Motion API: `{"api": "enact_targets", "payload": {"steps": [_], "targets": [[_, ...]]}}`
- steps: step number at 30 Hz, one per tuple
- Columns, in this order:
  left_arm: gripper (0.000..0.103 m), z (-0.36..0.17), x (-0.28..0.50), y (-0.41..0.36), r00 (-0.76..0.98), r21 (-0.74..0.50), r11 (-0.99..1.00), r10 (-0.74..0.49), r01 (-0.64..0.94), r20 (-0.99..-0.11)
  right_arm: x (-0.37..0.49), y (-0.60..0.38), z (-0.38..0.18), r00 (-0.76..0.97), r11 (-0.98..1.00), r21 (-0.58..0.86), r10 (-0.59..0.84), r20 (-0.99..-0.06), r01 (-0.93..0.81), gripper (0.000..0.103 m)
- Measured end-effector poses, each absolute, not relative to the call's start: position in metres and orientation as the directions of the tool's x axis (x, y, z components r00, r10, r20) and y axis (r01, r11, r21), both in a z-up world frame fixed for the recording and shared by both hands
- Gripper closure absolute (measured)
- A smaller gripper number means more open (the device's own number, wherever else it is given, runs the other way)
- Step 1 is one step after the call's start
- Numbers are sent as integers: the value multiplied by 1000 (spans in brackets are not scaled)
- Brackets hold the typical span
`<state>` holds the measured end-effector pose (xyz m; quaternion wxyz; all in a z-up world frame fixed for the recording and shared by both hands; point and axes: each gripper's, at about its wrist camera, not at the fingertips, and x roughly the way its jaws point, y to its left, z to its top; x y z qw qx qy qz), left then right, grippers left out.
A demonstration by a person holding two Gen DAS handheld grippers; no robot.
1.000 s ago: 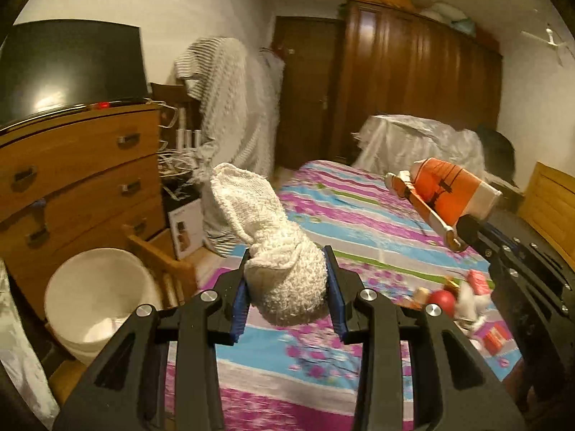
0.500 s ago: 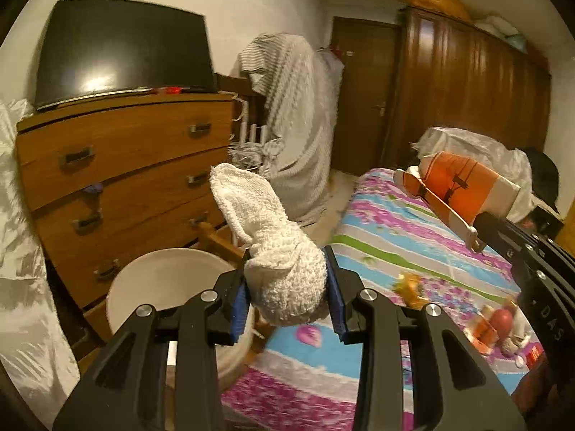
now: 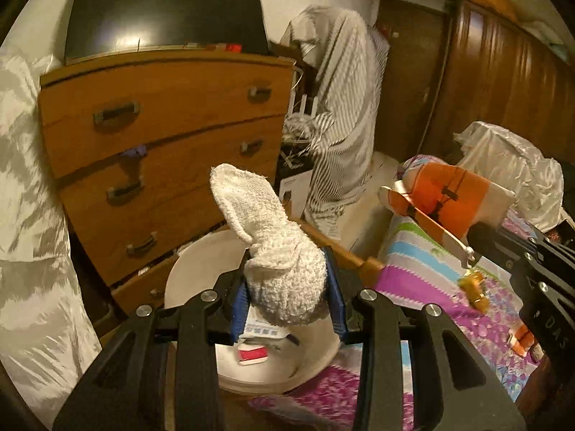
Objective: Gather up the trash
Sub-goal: 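Carry the towel and orange-white paper with both tools to the bucket, then open both tools over the bucket to drop towel and paper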
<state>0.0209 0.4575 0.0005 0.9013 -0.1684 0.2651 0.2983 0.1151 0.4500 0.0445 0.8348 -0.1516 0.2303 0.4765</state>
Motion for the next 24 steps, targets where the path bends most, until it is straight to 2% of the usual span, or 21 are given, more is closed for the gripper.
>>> {"api": "enact_targets", "payload": {"steps": [12, 17, 24], "targets": [[68, -54, 31, 533, 615, -194, 754, 327, -628, -718, 163, 549, -18, 218, 404, 42, 576, -788, -914, 96], [68, -74, 25, 557, 595, -229, 735, 282, -638, -753, 183, 556, -34, 161, 393, 69, 521, -838, -917, 96], [68, -81, 17, 574, 584, -242, 714, 279, -657, -762, 198, 552, -35, 144, 393, 72, 495, -857, -917, 96]]}}
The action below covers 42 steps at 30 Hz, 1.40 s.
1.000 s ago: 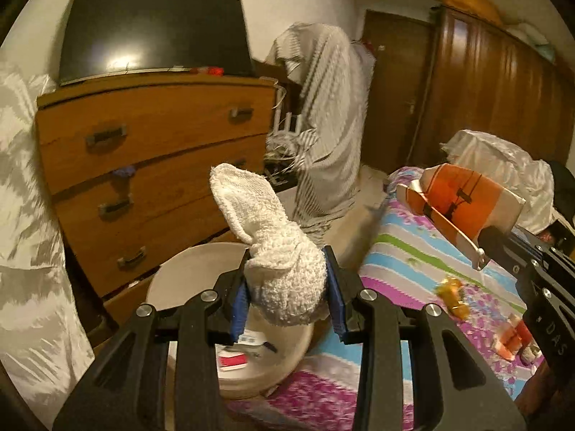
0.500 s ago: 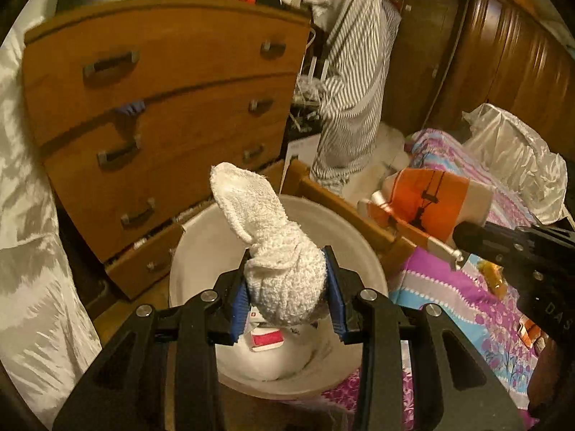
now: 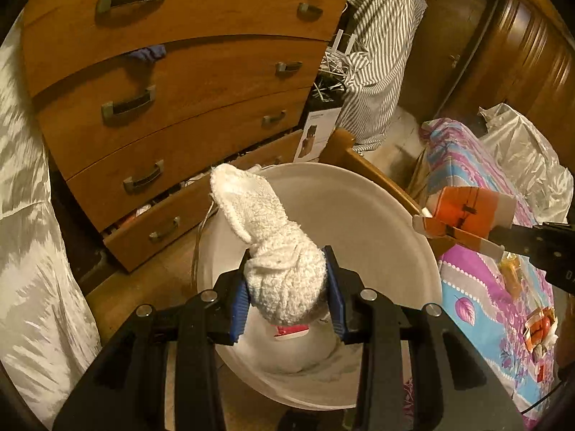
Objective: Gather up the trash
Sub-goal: 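Open both tools over the bucket to drop towel and paper, then move both open tools back over the remaining trash on the bed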
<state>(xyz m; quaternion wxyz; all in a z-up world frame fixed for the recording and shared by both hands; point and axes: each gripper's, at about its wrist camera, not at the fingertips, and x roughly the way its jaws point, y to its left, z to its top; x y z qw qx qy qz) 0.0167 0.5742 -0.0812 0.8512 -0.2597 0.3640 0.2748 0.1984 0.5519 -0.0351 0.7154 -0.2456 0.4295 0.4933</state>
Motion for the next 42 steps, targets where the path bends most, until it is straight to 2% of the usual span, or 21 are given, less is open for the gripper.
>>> {"api": "enact_targets", "payload": {"steps": [14, 19, 21, 23, 33, 37, 38, 41, 42], "targets": [[68, -87, 24, 576, 577, -234, 723, 270, -650, -771, 197, 552, -36, 145, 392, 71, 493, -858, -917, 96], [62, -89, 26, 575, 558, -208, 725, 282, -657, -781, 198, 551, -35, 125, 385, 96, 509, -851, -918, 95], [50, -88, 26, 574, 554, -198, 719, 299, -666, -777, 199, 551, -33, 120, 385, 107, 520, -846, -917, 88], [47, -87, 24, 574, 555, -194, 716, 310, -670, -772, 199, 551, -31, 121, 387, 111, 527, -841, -915, 82], [47, -81, 22, 567, 560, -195, 715, 317, -671, -765, 202, 535, -27, 120, 404, 142, 557, -822, -904, 82], [47, -73, 24, 555, 575, -192, 733, 313, -652, -756, 197, 512, -19, 138, 408, 154, 602, -786, -900, 82], [47, -71, 24, 550, 581, -191, 740, 312, -645, -751, 195, 502, -17, 150, 413, 155, 617, -773, -898, 80], [47, -66, 32, 526, 611, -201, 770, 288, -605, -737, 189, 453, -13, 199, 439, 160, 663, -721, -884, 63], [47, -66, 36, 517, 619, -201, 782, 278, -590, -735, 186, 428, -14, 222, 455, 160, 676, -703, -876, 61]]}}
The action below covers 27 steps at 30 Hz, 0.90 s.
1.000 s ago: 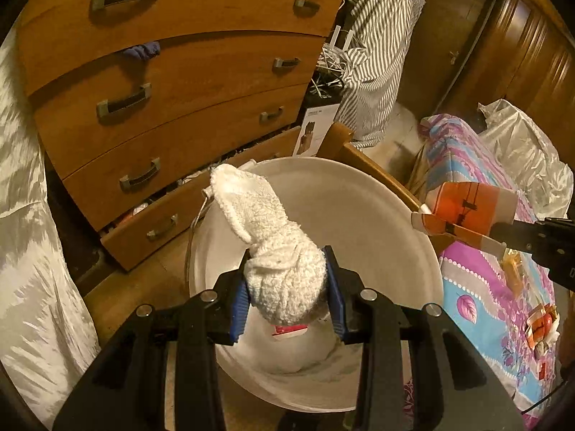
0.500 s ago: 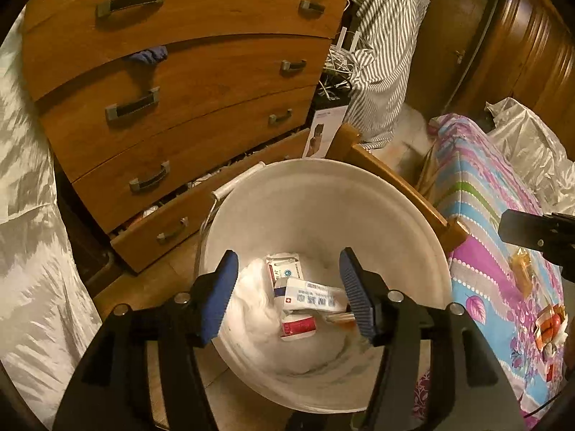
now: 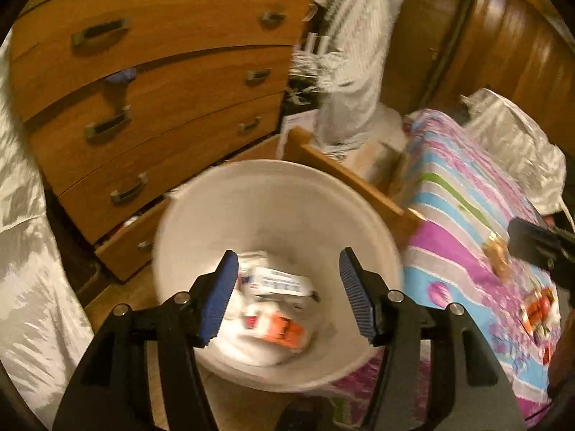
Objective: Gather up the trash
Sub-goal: 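Move both open tools back over the remaining trash on the bed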
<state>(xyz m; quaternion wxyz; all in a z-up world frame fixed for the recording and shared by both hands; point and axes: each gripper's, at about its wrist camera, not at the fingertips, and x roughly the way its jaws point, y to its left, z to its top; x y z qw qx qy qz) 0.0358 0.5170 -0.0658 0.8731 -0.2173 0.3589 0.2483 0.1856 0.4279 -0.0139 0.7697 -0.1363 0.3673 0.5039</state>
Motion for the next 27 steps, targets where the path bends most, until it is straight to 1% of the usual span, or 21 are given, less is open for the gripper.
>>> {"api": "enact_targets", "payload": {"steps": [3, 6, 9, 13, 17, 21, 23, 27], "targets": [[47, -68, 57, 477, 640, -194, 835, 223, -514, -735, 182, 361, -25, 281, 504, 154, 680, -677, -850, 55], [47, -80, 84, 425, 649, -192, 891, 139, -412, -748, 182, 281, -46, 338, 575, 165, 663, -668, -802, 52], [47, -100, 117, 362, 629, -200, 934, 33, -296, -777, 186, 192, -73, 399, 660, 180, 624, -672, -729, 52], [47, -123, 149, 288, 594, -209, 962, -65, -176, -802, 192, 84, -103, 458, 753, 201, 564, -687, -626, 52], [47, -135, 173, 226, 563, -198, 976, -114, -89, -818, 201, -18, -128, 531, 844, 201, 479, -699, -497, 52], [47, -137, 192, 176, 546, -184, 983, -144, -19, -825, 214, -104, -156, 597, 925, 147, 341, -726, -350, 52], [47, -138, 200, 148, 536, -178, 983, -170, 37, -827, 220, -140, -172, 602, 952, 138, 280, -748, -272, 52], [47, -148, 210, 92, 499, -158, 976, -213, 152, -840, 225, -167, -189, 610, 971, 103, 216, -763, -214, 52]]}}
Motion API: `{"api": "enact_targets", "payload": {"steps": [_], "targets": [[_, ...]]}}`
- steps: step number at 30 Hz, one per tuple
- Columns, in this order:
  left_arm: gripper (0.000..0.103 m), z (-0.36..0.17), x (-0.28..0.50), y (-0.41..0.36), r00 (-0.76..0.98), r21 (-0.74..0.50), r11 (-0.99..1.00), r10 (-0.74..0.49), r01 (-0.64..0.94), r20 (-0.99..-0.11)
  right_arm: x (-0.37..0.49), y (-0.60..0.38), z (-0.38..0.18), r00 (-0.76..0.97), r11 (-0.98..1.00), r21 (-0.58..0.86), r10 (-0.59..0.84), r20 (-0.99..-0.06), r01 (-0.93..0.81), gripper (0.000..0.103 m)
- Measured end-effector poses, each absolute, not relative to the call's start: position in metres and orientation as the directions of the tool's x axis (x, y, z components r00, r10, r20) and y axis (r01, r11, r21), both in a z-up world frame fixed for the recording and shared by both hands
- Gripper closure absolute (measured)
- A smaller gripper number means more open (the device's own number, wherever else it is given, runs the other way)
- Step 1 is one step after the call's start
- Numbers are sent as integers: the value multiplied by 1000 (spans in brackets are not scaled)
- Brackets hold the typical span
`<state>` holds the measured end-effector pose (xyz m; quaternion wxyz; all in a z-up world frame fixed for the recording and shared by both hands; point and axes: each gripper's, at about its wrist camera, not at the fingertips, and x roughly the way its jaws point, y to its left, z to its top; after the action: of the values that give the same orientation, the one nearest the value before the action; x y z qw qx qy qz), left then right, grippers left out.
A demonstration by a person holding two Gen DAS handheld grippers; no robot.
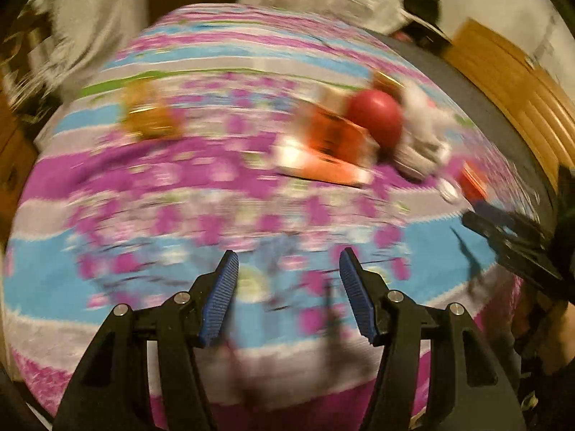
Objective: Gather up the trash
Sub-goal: 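Move both open tools back over the remaining trash on the bed, then grasp the orange paper cup with left tool while right tool grasps red Double Happiness box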
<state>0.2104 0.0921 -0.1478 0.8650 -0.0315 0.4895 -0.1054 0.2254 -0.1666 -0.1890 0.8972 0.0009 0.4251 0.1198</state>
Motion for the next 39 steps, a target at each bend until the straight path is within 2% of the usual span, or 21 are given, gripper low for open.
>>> {"api": "enact_targets", "payload": {"steps": [4, 13, 15, 20, 27, 29, 32, 35, 37, 39], "targets": [[47, -162, 226, 57, 455, -186, 965, -252, 185, -854, 240, -171, -195, 614, 975, 108, 208, -761, -196, 52], [47, -164, 249, 35, 477, -193, 971, -237, 140, -846, 277, -149, -203, 586, 969, 76, 204, -784, -234, 49], [47, -166, 255, 37, 481, -209, 972, -235, 108, -844, 278, -147, -204, 589, 967, 79, 210, -780, -242, 54], [45, -164, 271, 23, 501, -143, 984, -175, 102, -848, 271, -145, -206, 593, 963, 96, 231, -771, -250, 55], [45, -165, 267, 51, 518, -69, 997, -73, 28, -852, 266, -156, -207, 587, 948, 168, 299, -753, -269, 61], [45, -166, 264, 78, 518, -43, 998, -11, -50, -855, 260, -155, -207, 580, 937, 183, 330, -745, -298, 61], [45, -166, 262, 117, 512, -45, 986, 45, -162, -858, 251, -153, -206, 559, 915, 206, 379, -737, -348, 60], [45, -156, 255, 123, 535, -71, 983, 30, -167, -844, 244, -155, -203, 551, 904, 218, 400, -733, -367, 59], [42, -147, 248, 114, 566, -112, 986, -23, -123, -824, 241, -160, -200, 556, 902, 229, 409, -724, -366, 55], [24, -139, 246, 104, 592, -146, 985, -67, -87, -803, 237, -164, -195, 561, 897, 247, 426, -710, -368, 52]]}}
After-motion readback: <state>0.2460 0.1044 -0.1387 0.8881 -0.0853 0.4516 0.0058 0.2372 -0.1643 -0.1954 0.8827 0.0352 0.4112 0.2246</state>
